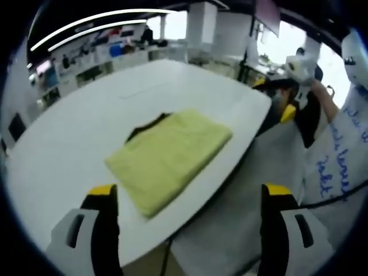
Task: Fold the garment on the visible template until the final outline fits inside the template.
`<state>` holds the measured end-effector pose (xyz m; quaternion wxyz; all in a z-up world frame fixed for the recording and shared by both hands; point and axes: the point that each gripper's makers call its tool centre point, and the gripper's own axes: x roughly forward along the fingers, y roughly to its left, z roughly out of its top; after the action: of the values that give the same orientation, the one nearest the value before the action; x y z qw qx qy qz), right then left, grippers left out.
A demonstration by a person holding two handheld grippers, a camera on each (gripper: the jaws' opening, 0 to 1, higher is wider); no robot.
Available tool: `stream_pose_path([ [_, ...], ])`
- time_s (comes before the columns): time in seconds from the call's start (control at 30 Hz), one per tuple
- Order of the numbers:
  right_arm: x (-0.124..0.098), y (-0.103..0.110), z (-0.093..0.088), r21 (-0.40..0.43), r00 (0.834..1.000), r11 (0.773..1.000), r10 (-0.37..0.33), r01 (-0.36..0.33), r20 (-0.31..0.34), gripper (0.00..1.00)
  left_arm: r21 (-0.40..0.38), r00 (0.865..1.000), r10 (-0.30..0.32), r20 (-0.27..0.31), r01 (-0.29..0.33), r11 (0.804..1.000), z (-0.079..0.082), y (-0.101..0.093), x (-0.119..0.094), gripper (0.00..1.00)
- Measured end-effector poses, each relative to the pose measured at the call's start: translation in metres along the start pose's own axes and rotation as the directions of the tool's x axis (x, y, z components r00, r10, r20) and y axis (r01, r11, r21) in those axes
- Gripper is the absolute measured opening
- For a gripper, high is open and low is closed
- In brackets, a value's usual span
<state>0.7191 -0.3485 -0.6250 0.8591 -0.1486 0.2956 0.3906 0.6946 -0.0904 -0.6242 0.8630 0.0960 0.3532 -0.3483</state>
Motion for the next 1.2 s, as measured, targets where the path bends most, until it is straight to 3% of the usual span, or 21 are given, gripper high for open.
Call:
stream_pose_path([
  [0.4, 0.001, 0.001, 0.0, -0.017, 1.0, 1.0, -0.005, 0.005, -0.005, 1.0, -0.01, 0.999, 0.053, -0.004, -0.053, 0.999, -0.006, 0.012, -0.005, 1.0],
  [1.2, -0.001, 0.005, 0.0, -0.003, 1.0, 1.0, -0.001, 0.001, -0.002, 1.0, 0.002, 0.999, 0.046, 0.002, -0.046, 0.999, 0.002, 0.012, -0.003, 1.0],
])
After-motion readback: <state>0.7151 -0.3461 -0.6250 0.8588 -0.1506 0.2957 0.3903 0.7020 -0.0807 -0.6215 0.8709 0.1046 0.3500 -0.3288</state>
